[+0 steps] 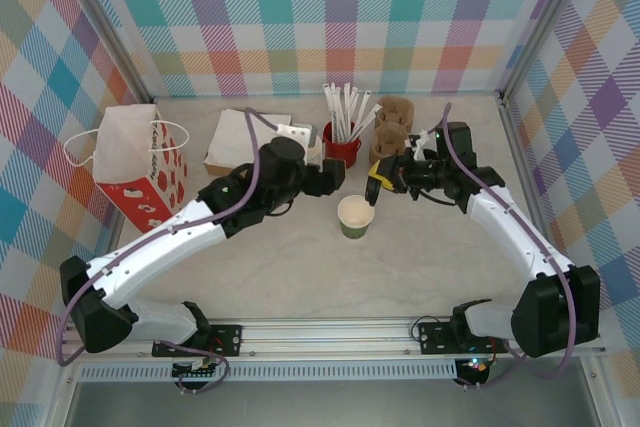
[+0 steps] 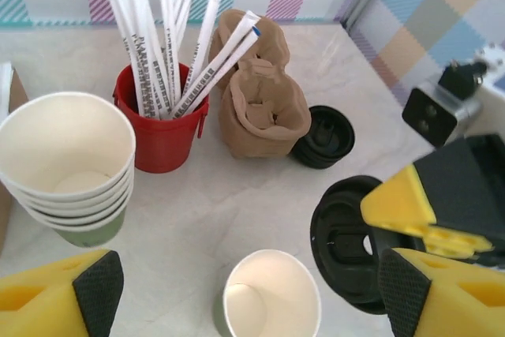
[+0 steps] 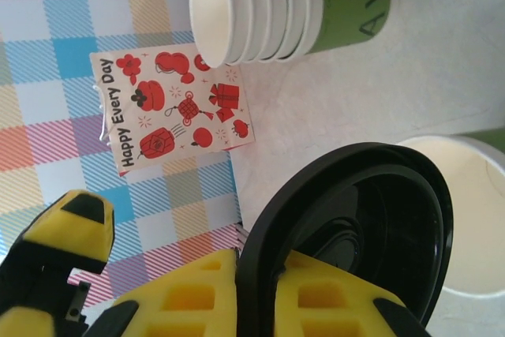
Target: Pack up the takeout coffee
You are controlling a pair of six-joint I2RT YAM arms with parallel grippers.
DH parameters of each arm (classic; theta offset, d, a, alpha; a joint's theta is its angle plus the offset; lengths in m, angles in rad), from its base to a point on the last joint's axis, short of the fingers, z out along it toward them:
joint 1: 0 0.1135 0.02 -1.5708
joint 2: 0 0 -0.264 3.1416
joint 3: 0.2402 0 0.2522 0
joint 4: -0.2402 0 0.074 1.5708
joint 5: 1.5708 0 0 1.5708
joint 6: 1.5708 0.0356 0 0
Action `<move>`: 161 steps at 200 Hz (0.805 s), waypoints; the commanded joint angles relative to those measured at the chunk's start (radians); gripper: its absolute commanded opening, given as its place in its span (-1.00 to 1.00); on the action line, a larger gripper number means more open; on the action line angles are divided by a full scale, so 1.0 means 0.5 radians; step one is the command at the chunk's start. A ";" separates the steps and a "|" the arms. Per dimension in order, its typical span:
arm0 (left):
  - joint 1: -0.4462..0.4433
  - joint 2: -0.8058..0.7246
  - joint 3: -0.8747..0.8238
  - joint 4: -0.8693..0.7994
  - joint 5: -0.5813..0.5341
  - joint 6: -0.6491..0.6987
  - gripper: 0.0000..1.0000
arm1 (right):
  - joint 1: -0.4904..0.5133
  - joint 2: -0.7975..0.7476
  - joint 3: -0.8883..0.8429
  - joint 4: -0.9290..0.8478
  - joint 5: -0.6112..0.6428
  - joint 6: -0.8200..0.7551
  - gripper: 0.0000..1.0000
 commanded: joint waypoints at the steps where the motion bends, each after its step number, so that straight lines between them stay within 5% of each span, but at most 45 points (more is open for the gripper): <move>1: 0.065 -0.023 -0.048 0.028 0.284 -0.453 0.75 | -0.008 -0.050 -0.069 0.310 -0.054 -0.136 -0.85; 73: 0.277 0.021 -0.112 0.105 0.656 -1.422 0.83 | -0.006 -0.090 -0.205 0.783 -0.210 -0.189 -0.85; 161: 0.290 0.222 -0.160 0.448 0.928 -1.927 0.83 | 0.070 -0.152 -0.360 1.163 -0.245 -0.180 -0.85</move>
